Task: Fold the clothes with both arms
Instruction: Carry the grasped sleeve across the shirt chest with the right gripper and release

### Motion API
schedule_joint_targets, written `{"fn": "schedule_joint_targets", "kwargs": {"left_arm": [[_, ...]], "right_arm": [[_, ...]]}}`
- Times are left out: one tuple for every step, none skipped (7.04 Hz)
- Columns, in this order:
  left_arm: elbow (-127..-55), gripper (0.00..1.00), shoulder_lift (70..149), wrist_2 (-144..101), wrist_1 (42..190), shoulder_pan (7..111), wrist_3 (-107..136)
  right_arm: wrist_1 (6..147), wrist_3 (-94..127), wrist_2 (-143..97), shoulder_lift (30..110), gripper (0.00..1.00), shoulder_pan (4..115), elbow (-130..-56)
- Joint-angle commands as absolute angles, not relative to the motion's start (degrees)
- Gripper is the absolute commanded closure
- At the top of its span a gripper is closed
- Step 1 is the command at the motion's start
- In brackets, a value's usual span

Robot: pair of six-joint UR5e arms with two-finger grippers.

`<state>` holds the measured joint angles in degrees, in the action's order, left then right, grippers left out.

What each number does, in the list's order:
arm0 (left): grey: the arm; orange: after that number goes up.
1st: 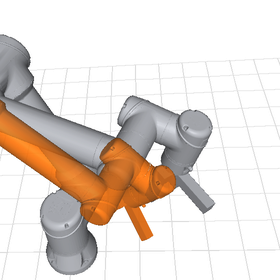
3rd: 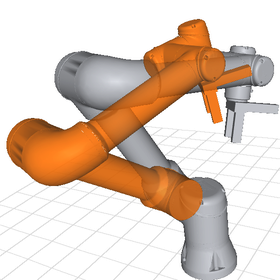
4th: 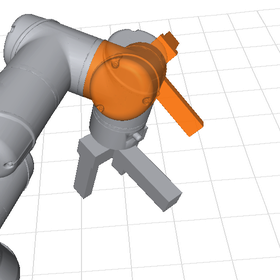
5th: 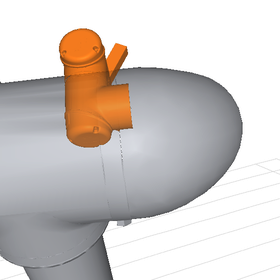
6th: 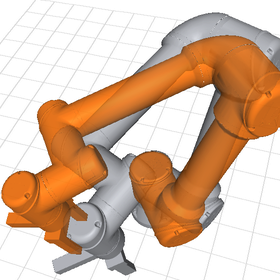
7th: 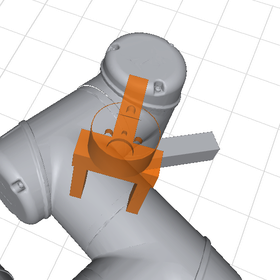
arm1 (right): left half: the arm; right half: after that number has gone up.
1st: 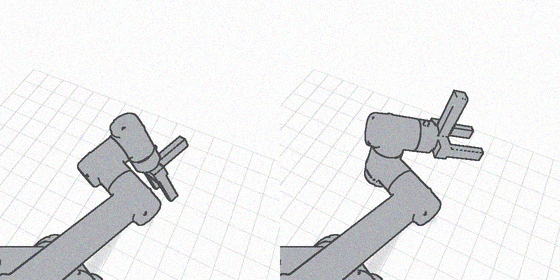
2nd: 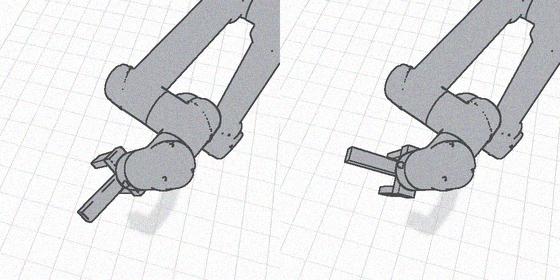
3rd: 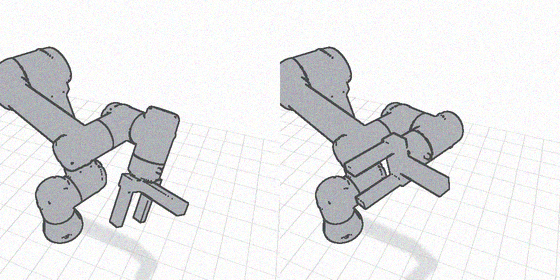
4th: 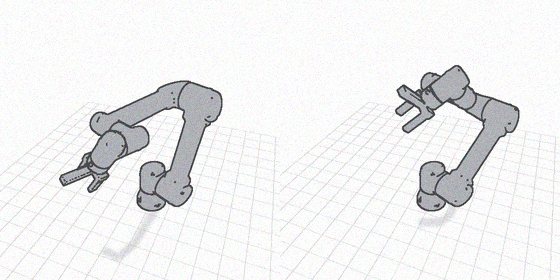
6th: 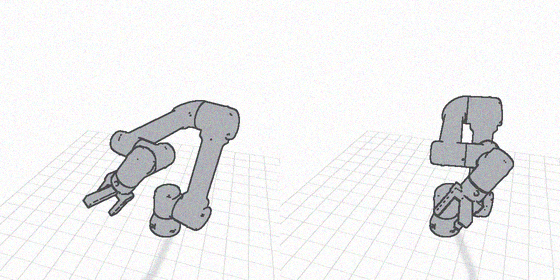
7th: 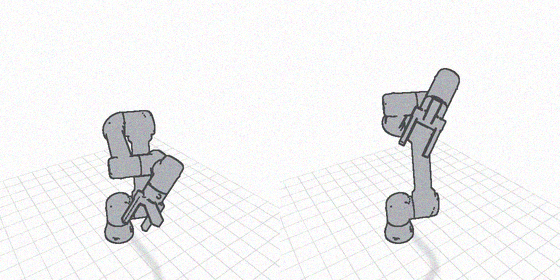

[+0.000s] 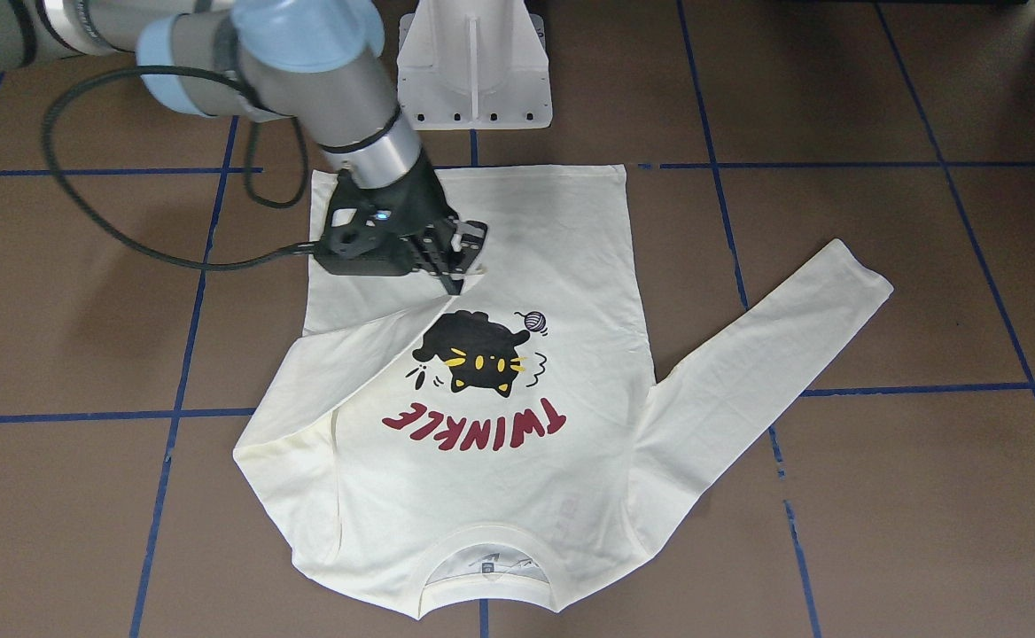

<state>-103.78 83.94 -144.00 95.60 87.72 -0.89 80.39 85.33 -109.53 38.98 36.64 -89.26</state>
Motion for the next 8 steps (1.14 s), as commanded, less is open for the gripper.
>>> {"fn": "schedule_joint_targets", "kwargs": {"left_arm": [[-103.7, 0.0, 83.9, -144.1, 96.5, 87.7, -0.9], [-103.8, 0.0, 83.9, -144.1, 96.5, 87.7, -0.9], [-103.8, 0.0, 83.9, -144.1, 96.5, 87.7, -0.9], [-103.8, 0.0, 84.0, -144.2, 96.6, 87.7, -0.9], [-103.8, 0.0, 84.0, -144.2, 96.6, 87.7, -0.9], [-103.8, 0.0, 83.9, -144.2, 96.6, 87.7, -0.9], [-103.8, 0.0, 84.0, -144.2, 96.7, 87.6, -0.9], [-103.6, 0.0, 84.0, -144.8, 98.6, 87.6, -0.8]], "right_arm": [[72.5, 87.5, -97.6, 25.5, 1.0, 28.2, -70.0], [70.9, 87.5, -94.8, 22.0, 1.0, 26.1, -64.1], [69.3, 87.5, -92.0, 21.4, 1.0, 24.4, -61.8], [67.8, 87.5, -91.2, 19.4, 1.0, 23.6, -58.4], [66.6, 87.5, -91.1, 18.6, 1.0, 23.5, -56.8], [65.1, 87.5, -89.8, 17.7, 0.92, 23.5, -54.4], [65.0, 89.2, -89.2, 15.4, 0.66, 23.4, -51.4], [65.0, 91.4, -89.1, 14.9, 0.42, 23.4, -50.8]]}}
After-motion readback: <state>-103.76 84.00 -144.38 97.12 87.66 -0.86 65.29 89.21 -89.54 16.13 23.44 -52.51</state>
